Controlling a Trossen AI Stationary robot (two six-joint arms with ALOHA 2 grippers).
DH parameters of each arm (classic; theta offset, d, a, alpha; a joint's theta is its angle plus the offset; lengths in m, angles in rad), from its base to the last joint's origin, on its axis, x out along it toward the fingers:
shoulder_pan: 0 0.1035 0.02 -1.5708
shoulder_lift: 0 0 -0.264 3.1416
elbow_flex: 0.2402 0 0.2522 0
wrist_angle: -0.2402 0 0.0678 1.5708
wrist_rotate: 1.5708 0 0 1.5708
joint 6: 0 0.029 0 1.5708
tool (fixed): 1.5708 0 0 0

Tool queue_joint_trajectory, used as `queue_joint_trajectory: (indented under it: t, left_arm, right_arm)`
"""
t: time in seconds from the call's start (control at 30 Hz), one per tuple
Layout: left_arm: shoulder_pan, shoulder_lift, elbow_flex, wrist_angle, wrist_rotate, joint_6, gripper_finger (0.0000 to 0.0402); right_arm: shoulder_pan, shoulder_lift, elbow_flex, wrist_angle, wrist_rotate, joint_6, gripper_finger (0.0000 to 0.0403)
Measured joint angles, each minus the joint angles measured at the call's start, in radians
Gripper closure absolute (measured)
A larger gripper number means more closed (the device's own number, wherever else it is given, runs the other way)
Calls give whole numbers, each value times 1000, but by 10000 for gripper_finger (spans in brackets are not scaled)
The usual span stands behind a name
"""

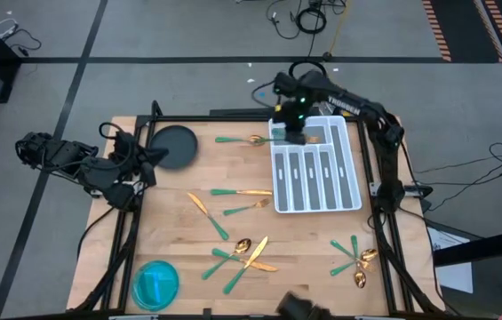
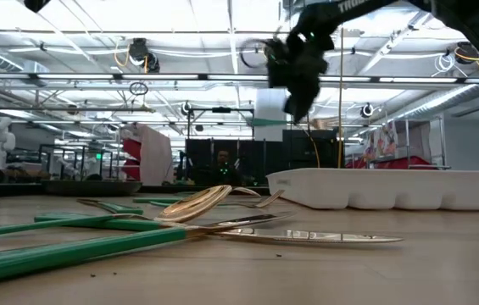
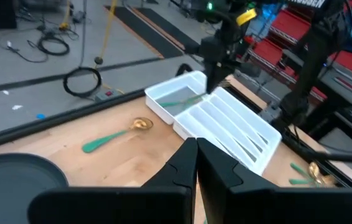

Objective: Sort silverware
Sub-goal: Put the green fork into the silverware tray

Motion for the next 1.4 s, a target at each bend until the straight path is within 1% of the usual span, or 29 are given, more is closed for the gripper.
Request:
queue_joint_trajectory:
  t: [0.13,0.23,0.33,0.4,0.47,0.53,0.67,0.93,1.2,1.4]
  left_arm:
    - [0,0,0,0,-48,-1,384]
    - [0,0,0,0,-62,-2,384]
    - [4,0,0,0,-73,-2,384]
    - [5,0,0,0,-84,-2,384]
    - [5,0,0,0,-91,-2,384]
    - [5,0,0,0,-99,-2,384]
    - [5,0,0,0,-103,-2,384]
    - [5,0,0,-3,-130,-2,384]
    - [5,0,0,-13,-188,-2,384]
    - [5,0,0,-32,-192,-2,384]
  right_arm:
    - [-87,0,-28,-11,-4,-81,403]
    - [-148,2,-46,3,-5,-136,403]
    - [-200,13,-62,55,-29,-136,403]
    - [-229,41,-62,57,-72,-128,403]
    - [-247,74,-62,58,-75,-124,403]
    - [-258,107,-63,57,-49,-123,403]
    - [-267,148,-65,50,-31,-145,403]
    - [-307,184,-64,69,-26,-173,403]
    - [-305,241,-63,29,-29,-174,403]
    - [-297,279,-63,21,-30,-159,403]
